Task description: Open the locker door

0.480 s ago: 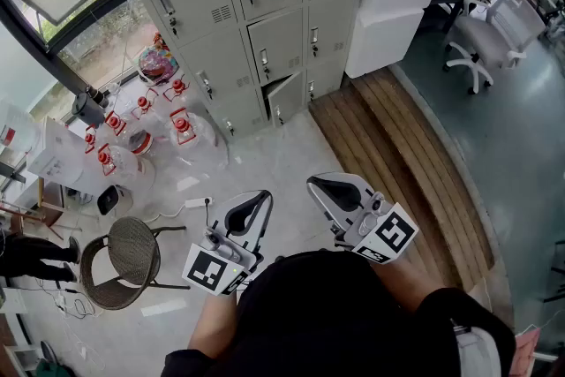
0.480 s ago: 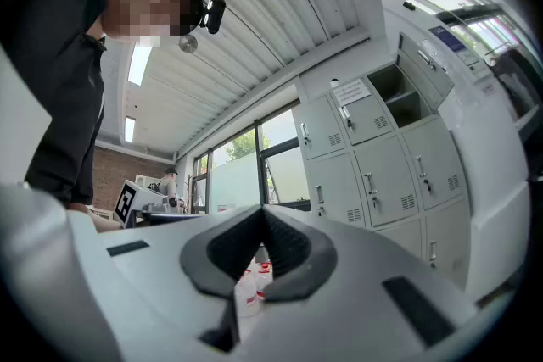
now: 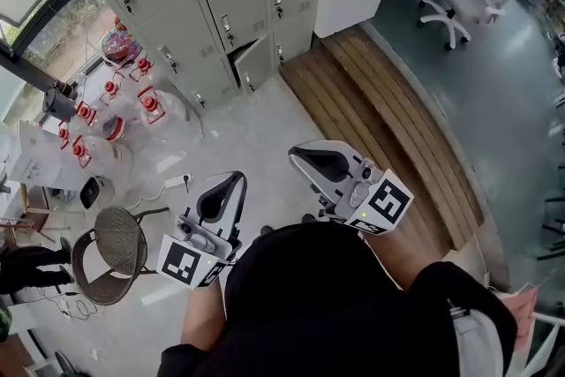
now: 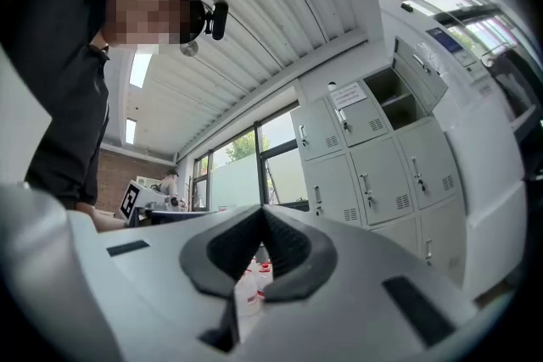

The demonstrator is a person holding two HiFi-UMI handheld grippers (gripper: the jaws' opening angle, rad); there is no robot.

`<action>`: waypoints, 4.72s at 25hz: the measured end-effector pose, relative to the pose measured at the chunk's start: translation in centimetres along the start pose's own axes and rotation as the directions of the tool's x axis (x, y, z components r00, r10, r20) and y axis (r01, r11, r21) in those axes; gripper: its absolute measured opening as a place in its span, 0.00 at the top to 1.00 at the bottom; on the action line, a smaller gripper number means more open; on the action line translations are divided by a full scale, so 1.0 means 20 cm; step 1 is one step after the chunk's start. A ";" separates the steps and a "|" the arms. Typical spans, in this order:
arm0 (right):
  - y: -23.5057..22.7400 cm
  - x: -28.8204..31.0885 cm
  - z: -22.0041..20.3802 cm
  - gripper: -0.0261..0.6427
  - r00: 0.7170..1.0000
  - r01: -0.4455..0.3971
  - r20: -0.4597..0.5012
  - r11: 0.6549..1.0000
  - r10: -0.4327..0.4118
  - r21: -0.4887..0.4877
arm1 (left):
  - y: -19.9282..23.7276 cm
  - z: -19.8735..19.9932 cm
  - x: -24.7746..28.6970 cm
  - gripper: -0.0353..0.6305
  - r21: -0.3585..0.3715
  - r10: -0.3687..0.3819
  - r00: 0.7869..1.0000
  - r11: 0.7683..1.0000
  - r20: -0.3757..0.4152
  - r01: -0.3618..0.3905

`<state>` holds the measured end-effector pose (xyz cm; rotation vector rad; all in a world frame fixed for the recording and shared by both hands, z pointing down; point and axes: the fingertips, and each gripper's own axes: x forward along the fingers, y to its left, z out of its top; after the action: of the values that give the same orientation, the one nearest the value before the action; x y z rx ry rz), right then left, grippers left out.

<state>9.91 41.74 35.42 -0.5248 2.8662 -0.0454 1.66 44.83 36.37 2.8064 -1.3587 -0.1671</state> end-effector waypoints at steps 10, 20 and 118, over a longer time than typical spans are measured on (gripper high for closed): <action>-0.03 -0.22 0.06 0.95 0.999 -0.007 0.049 1.000 0.007 0.010 | -0.16 -0.03 0.11 0.92 -0.003 -0.037 0.999 0.999 -0.014 0.037; -0.02 -0.47 0.04 0.95 0.990 -0.119 0.082 0.992 0.116 0.032 | -0.28 -0.09 0.19 0.92 -0.039 0.025 1.000 0.999 -0.014 -0.025; -2.51 1.67 -0.10 0.94 0.972 -0.232 0.044 0.971 0.230 0.056 | 2.30 0.03 1.68 0.92 -0.046 0.313 0.948 0.950 0.065 -0.310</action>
<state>-3.70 -17.01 33.76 -0.1757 2.8578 -0.0824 -13.54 -10.07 35.76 2.5345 -1.7720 -0.2828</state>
